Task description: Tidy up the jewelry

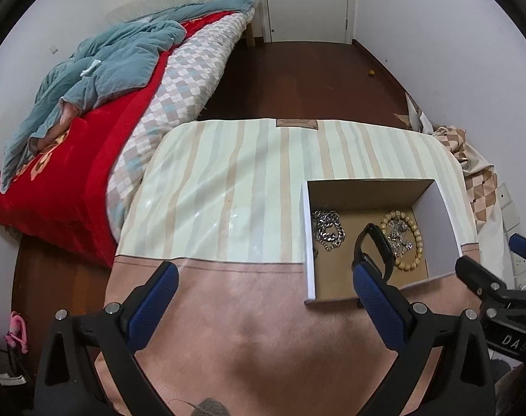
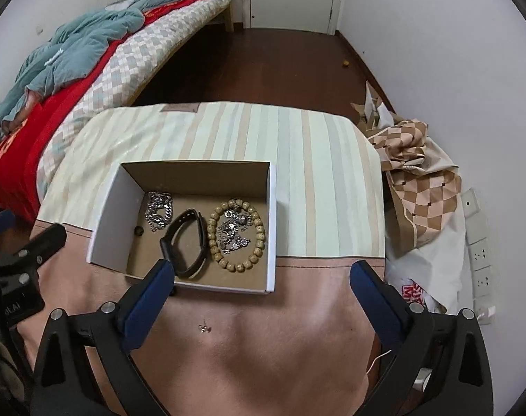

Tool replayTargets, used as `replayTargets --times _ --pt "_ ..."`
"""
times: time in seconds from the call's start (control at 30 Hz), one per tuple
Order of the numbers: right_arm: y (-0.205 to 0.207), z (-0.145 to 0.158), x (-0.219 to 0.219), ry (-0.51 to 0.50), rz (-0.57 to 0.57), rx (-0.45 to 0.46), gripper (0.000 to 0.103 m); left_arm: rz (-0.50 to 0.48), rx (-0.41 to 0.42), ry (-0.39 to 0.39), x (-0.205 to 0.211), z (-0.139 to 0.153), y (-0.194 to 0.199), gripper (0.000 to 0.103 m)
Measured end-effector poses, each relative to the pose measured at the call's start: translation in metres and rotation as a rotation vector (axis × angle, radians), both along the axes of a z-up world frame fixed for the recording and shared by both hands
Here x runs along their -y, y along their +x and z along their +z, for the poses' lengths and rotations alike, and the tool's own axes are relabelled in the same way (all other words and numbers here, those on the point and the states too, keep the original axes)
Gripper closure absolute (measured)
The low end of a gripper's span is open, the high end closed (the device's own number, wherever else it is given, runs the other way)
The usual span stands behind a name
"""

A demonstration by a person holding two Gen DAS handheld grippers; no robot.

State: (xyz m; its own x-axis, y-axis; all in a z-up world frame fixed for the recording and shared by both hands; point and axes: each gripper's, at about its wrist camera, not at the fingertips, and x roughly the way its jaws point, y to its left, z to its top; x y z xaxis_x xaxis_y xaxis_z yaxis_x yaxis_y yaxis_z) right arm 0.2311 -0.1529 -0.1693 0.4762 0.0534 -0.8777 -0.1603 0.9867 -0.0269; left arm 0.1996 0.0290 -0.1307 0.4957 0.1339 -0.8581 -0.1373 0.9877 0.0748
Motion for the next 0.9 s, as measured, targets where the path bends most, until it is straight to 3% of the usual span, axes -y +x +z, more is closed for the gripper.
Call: replayTargets --times 0.5,0.9 --pt "-0.058 0.07 0.0 0.019 -0.039 0.153 0.001 0.029 0.169 0.03 -0.001 0.062 -0.057 0.0" --pt "-0.088 0.095 0.002 0.06 -0.034 0.214 0.001 0.064 0.237 0.035 0.001 0.077 -0.083 0.0"
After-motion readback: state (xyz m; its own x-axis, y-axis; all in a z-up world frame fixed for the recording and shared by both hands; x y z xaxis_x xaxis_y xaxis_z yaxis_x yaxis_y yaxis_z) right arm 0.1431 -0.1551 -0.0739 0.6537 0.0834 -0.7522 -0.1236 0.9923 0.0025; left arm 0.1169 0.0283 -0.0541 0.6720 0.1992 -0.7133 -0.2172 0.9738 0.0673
